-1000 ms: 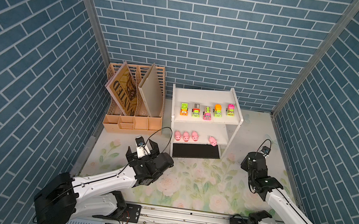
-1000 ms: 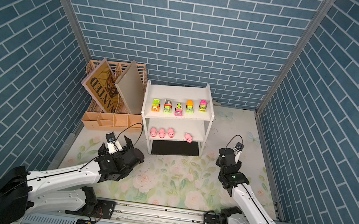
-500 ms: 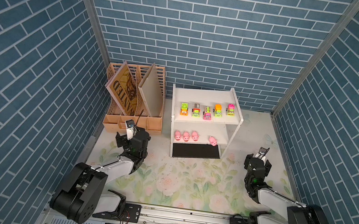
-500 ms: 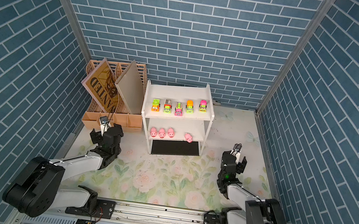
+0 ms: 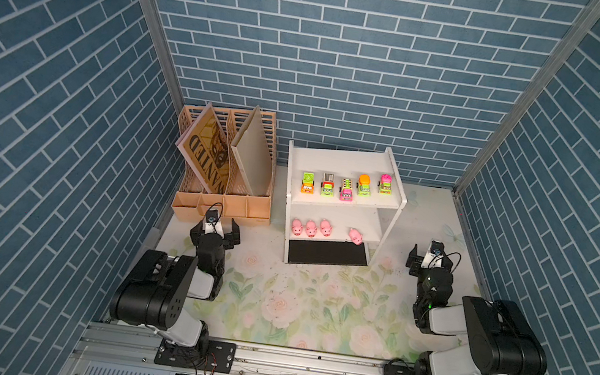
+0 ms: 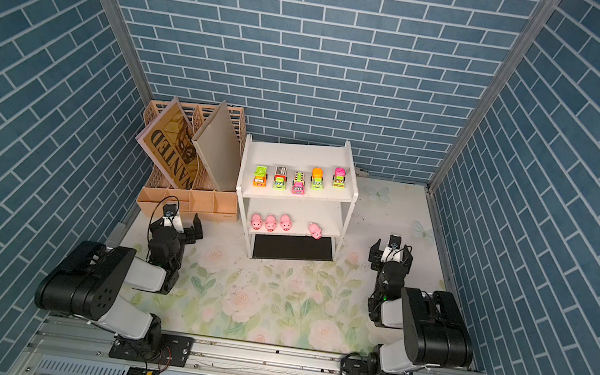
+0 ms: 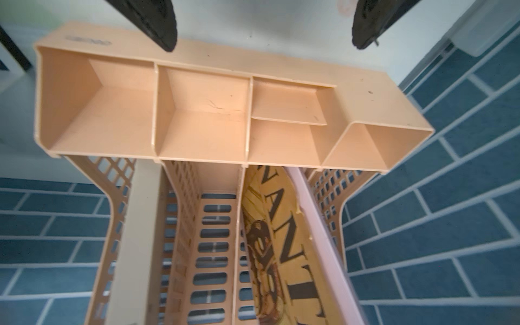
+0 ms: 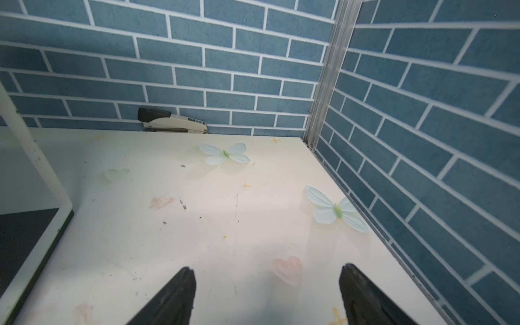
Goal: Organize plastic toys on shelves
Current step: Reset both arms
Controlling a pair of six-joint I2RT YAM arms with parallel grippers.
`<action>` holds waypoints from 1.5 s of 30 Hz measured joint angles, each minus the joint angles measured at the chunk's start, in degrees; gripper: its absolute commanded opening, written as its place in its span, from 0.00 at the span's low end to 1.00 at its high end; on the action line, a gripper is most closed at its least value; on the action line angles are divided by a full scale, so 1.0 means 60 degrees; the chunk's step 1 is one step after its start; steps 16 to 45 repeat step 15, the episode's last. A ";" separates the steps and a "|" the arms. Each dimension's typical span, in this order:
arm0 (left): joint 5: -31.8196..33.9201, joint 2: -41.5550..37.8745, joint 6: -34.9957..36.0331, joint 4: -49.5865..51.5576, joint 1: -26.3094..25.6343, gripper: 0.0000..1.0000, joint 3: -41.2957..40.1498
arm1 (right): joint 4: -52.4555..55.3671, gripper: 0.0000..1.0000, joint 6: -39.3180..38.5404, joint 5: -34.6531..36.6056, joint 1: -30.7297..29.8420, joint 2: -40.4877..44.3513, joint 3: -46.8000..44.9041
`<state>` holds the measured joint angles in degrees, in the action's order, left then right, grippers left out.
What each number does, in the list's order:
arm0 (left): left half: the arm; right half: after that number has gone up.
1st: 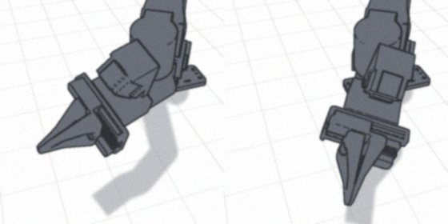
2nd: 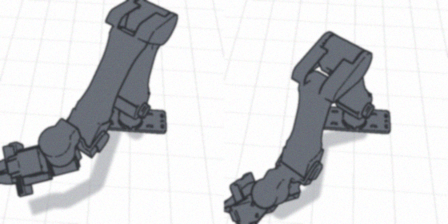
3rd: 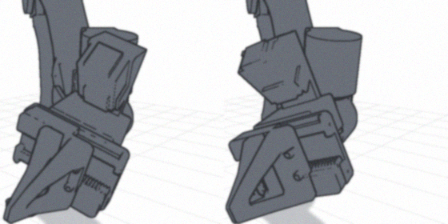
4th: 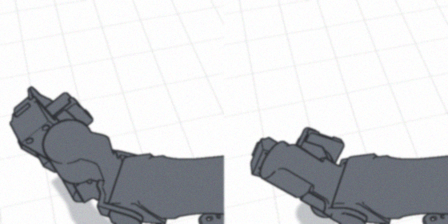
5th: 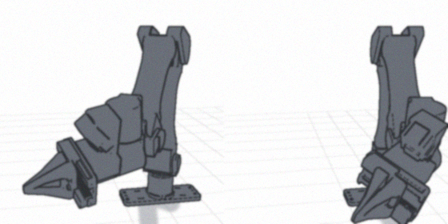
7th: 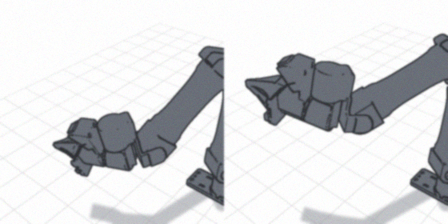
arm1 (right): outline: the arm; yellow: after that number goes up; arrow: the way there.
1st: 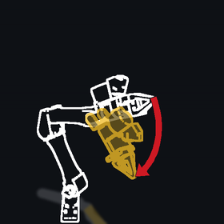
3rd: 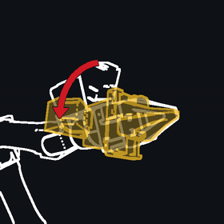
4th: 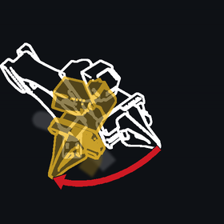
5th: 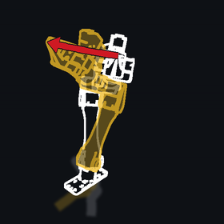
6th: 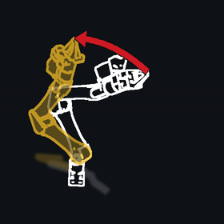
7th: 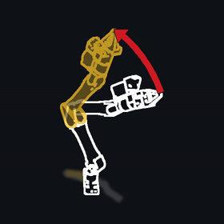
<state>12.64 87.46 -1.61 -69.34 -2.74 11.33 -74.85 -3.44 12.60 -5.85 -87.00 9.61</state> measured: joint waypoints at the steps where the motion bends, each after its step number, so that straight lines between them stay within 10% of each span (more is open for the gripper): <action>1: -0.0211 0.0015 0.0036 -0.0197 -0.0004 1.00 -0.0004 | 0.0076 1.00 0.0040 -0.0197 0.0084 -0.0055 0.0047; 45: -0.0874 0.0000 0.0164 -0.0798 0.0000 1.00 0.0033 | 0.0047 1.00 0.0098 -0.1100 0.0299 -0.0109 0.0262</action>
